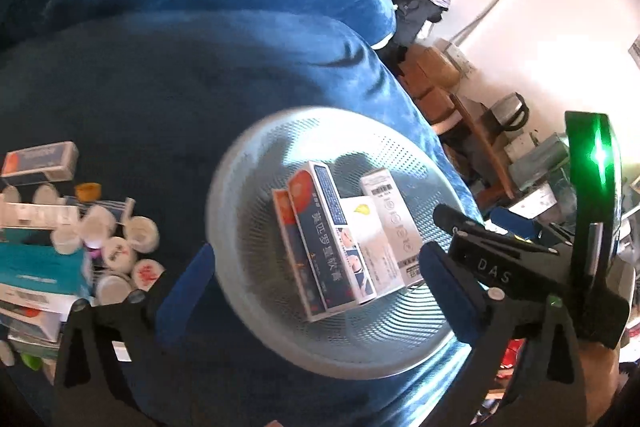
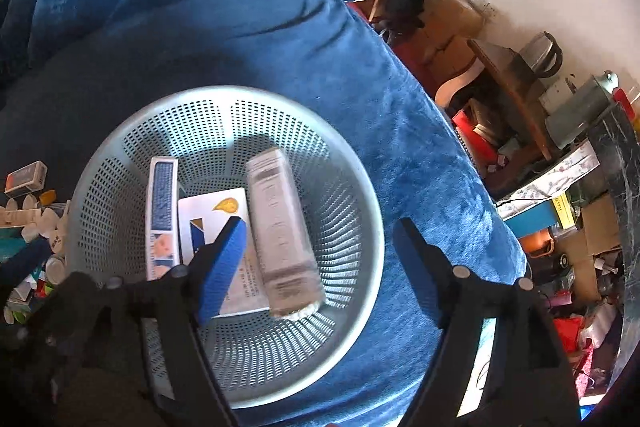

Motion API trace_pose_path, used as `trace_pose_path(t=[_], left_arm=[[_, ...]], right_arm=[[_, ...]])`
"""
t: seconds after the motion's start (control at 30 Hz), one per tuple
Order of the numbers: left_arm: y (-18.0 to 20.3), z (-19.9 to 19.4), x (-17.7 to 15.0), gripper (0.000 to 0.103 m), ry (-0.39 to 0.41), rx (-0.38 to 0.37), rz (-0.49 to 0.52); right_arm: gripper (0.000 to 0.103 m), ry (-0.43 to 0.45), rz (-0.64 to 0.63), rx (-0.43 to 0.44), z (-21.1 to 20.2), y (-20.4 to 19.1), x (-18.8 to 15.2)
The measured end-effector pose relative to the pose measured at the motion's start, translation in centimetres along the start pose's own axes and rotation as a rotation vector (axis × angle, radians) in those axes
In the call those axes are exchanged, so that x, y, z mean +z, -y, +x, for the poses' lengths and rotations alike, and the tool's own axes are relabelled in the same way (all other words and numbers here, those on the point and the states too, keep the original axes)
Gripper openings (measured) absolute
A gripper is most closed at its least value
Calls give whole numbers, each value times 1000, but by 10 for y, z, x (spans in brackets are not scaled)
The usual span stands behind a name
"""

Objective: Organize objects
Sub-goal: 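Open both tools to release the boxes into the basket, then move both open tools back to the pile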

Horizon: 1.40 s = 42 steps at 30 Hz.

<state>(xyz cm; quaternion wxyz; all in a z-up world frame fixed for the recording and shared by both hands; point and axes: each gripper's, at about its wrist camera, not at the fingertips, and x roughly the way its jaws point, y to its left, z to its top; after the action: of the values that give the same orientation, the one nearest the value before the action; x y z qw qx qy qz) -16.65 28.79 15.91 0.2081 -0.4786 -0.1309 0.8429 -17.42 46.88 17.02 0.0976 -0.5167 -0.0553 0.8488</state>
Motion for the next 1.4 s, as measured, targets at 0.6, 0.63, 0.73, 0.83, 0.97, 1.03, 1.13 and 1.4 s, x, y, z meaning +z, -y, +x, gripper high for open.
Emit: trace_pose_path(t=[0.6,0.63,0.73,0.83,0.97,1.03,1.13,1.4], left_arm=[[-28,-12,-4,102,-8,126,-1],[-30,-13,-5,102,-9,132,-3],[-37,-16,-6,102,-13,150,-11],[-43,-19,-7,102,-13,161,-18],[-49,-25,-8,102,-8,173,-23],[-53,-26,-9,102,-5,183,-26],[-63,-30,-10,102,-4,201,-38],[-87,-44,-13,102,6,242,-71]], right_arm=[[103,-60,-72,103,9,-22,-7],[103,-60,-73,104,9,-23,-7],[103,-58,-82,106,7,-29,-7],[103,-58,-98,108,6,-35,-6],[103,-53,-111,110,3,-42,-6],[103,-50,-117,112,2,-46,-6],[103,-49,-126,114,0,-52,-5],[103,-37,-166,130,-7,-78,-3]])
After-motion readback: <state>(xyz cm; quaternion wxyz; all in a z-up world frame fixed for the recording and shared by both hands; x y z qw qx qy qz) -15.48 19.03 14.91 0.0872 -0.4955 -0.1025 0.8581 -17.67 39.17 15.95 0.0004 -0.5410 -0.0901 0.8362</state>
